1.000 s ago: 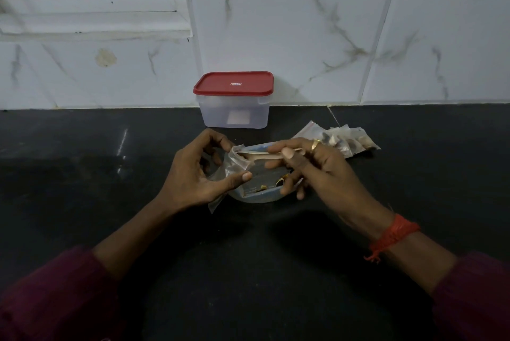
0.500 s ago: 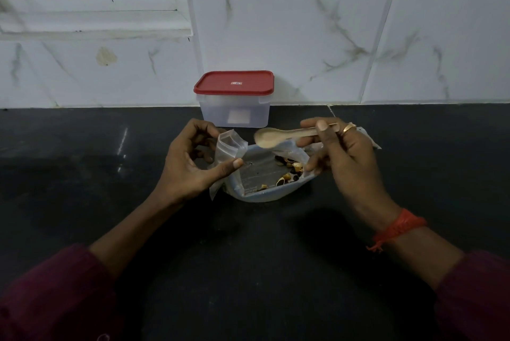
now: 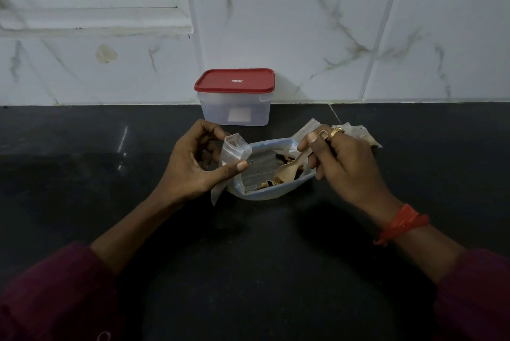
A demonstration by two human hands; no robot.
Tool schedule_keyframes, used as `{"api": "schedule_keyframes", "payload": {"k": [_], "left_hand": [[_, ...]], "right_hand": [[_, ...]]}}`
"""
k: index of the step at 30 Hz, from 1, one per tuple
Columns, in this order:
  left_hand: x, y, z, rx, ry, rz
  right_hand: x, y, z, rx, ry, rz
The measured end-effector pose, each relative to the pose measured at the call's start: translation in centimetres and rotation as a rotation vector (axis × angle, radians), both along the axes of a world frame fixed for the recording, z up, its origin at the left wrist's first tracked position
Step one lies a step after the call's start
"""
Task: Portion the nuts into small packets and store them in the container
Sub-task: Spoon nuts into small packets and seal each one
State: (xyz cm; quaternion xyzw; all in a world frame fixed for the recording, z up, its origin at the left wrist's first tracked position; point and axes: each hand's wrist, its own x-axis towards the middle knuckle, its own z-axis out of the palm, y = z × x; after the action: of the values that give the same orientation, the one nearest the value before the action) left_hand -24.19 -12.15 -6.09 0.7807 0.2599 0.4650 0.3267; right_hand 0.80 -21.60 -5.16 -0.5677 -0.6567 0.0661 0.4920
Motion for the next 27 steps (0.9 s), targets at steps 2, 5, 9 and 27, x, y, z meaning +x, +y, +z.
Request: {"api": "schedule_keyframes", "payload": {"k": [2,5,9,27], "left_hand": [[0.0,0.0,0.0,-0.007,-0.003,-0.015],[0.0,0.1,-0.1,-0.002,-0.004,-0.031],[0.0,0.1,-0.2,-0.003,-0.004,-0.042],[-0.2,0.3,-0.2,0.037,0.001,0.030]], "right_hand": [[-0.3,0.0,-0.1,-0.058,0.125,0.003],[-0.5,0.1,-0.1,-0.169,0.296,-0.032],[-0.9,0.1,-0.2,-0.345,0.510,-0.019],[-2.0,-0.4,0.2,-0.566,0.511,0.118]]}}
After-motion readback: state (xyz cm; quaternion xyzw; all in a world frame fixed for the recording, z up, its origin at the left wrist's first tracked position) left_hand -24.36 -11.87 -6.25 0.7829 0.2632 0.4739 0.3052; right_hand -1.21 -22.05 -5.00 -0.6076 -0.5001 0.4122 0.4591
